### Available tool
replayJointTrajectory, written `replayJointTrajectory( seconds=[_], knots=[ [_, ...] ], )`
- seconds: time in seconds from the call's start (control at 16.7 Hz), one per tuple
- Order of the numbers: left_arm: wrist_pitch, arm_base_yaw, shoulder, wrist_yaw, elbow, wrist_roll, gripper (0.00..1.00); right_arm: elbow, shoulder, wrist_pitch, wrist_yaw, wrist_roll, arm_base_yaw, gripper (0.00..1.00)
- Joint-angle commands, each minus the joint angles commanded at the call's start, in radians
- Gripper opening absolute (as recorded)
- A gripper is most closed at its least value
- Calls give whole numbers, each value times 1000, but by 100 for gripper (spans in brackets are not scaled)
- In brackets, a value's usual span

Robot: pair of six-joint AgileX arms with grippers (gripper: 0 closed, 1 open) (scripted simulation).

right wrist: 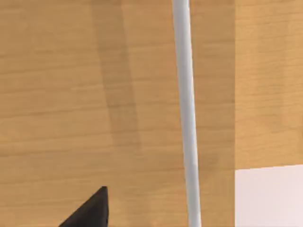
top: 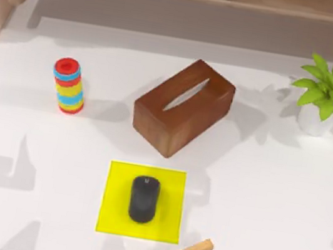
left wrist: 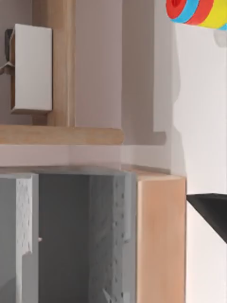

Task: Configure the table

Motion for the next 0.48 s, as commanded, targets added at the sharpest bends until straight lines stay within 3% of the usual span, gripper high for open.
replayJointTrajectory(
  seconds=[0.18,0.48],
  knots=[
    [0,0,0,0,0,0,100,34,100,77,6,-80,-36,100],
    [0,0,0,0,0,0,100,44,125,92,8,-97,-42,100]
  ],
)
